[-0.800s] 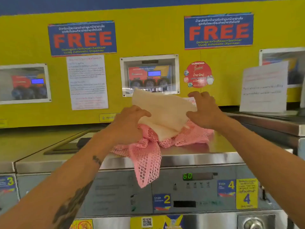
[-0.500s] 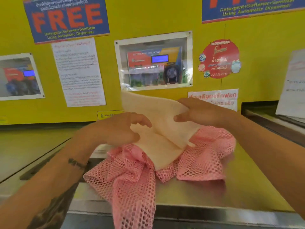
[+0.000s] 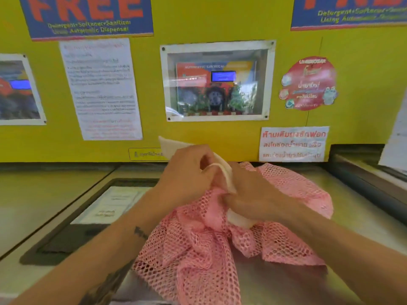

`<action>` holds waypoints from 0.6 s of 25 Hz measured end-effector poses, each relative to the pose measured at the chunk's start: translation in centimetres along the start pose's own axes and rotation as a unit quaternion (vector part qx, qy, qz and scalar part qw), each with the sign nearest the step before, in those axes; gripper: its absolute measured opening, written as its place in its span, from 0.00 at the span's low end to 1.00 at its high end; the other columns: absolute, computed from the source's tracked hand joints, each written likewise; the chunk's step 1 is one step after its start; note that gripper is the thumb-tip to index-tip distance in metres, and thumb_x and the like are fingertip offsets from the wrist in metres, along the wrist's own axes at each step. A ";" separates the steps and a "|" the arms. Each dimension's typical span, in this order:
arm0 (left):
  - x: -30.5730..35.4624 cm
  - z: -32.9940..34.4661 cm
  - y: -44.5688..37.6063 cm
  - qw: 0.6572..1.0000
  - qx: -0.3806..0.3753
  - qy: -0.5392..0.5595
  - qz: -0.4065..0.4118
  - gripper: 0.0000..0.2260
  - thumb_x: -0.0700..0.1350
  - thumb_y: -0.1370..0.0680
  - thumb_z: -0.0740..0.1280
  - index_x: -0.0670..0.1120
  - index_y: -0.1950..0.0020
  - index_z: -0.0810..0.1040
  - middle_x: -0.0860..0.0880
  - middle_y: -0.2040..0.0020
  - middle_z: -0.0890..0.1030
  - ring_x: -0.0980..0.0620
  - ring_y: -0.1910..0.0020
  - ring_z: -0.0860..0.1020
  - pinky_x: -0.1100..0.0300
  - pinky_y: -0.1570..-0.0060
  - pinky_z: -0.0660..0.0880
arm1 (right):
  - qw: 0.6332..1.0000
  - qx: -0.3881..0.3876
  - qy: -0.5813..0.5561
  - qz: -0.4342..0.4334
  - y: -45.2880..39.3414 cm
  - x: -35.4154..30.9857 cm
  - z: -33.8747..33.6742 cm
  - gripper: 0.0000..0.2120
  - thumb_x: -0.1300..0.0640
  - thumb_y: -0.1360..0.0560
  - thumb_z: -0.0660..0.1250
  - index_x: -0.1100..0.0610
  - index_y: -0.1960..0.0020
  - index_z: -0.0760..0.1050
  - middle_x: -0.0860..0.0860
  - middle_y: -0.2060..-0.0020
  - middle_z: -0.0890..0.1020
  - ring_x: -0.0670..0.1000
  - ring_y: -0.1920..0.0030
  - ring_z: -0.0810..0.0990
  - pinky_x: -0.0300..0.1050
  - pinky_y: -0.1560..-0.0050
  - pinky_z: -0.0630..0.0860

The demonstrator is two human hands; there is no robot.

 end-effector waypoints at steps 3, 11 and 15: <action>0.1 0.3 -0.9 0.997 0.010 0.008 0.079 0.06 0.47 0.29 0.70 0.51 0.59 0.74 0.53 0.60 0.77 0.51 0.59 0.76 0.47 0.58 0.75 | 0.985 0.154 0.072 0.010 -0.5 1.2 -3.2 0.21 0.50 0.30 0.60 0.48 0.37 0.73 0.51 0.47 0.83 0.58 0.47 0.81 0.53 0.51 0.77; 1.7 4.2 -1.7 0.992 -0.096 -0.018 0.076 0.16 0.55 0.25 0.67 0.50 0.43 0.67 0.53 0.57 0.73 0.50 0.58 0.74 0.54 0.63 0.69 | 0.854 0.276 0.407 0.168 3.7 2.2 -12.4 0.17 0.54 0.29 0.60 0.48 0.40 0.73 0.55 0.51 0.80 0.64 0.51 0.80 0.51 0.59 0.72; 0.1 10.0 0.7 0.916 -0.400 -0.038 -0.021 0.43 0.69 0.31 0.66 0.56 0.24 0.48 0.49 0.30 0.70 0.48 0.36 0.73 0.51 0.41 0.72 | 0.881 -0.117 0.346 0.300 6.9 7.4 -7.5 0.11 0.44 0.29 0.64 0.47 0.50 0.76 0.49 0.52 0.80 0.57 0.51 0.81 0.54 0.52 0.80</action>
Point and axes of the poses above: each hand's wrist, its own y-axis away from the middle knuckle, its own z-axis out of the palm, x = y × z, the point moved 4 cm from there along -y, towards the middle knuckle
